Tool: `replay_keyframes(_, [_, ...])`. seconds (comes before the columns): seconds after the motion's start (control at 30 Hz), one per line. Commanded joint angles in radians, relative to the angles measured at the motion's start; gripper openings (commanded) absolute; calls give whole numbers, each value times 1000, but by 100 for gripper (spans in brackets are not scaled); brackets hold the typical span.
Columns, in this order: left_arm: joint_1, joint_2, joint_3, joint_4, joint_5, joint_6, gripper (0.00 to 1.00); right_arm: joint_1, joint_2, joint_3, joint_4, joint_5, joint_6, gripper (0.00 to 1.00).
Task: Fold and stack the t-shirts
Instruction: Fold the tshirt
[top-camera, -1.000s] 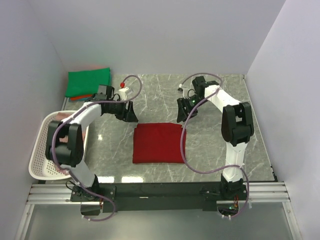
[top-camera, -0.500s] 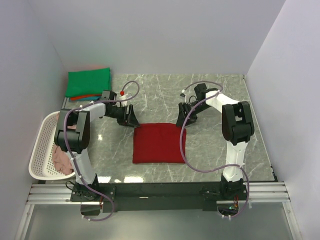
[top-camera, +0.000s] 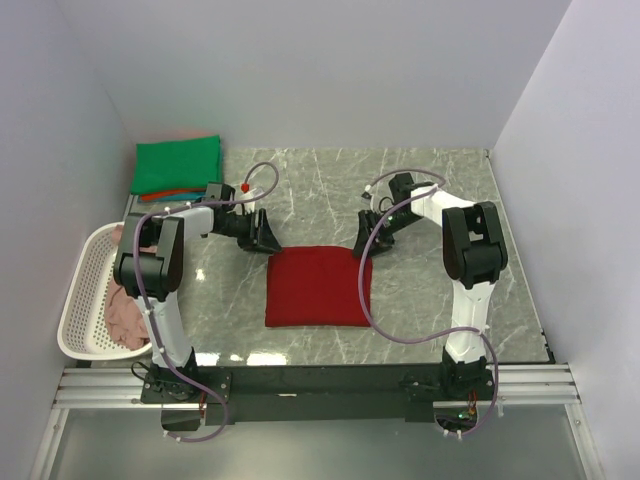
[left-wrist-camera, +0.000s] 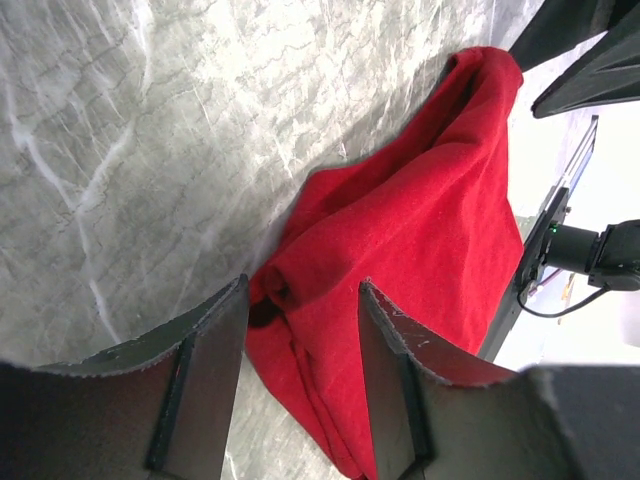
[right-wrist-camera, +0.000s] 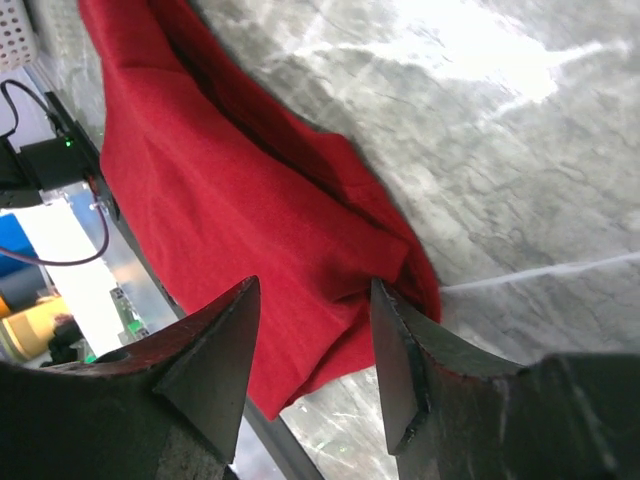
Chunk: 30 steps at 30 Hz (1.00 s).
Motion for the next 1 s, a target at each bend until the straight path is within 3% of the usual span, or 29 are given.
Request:
replay_keyframes(0.0, [-4, -8, 12, 38, 36, -17, 52, -16, -42, -17, 28, 11, 23, 56])
replay_keyframes(0.3, [-16, -5, -2, 61, 39, -32, 47, -16, -86, -64, 65, 66, 57, 58])
replay_keyframes(0.5, [-19, -9, 0, 50, 39, -31, 38, -15, -51, -28, 73, -24, 81, 49])
replay_keyframes(0.63, [-19, -31, -11, 49, 39, -26, 33, -16, -60, -55, 94, -63, 90, 30])
replay_keyframes(0.77, [-16, -74, -31, 44, 0, -14, 5, -21, -121, -95, 108, -37, 84, 0])
replay_keyframes(0.97, [4, -186, -95, 41, -86, 0, 1, -67, -262, -161, 182, 69, 133, 0])
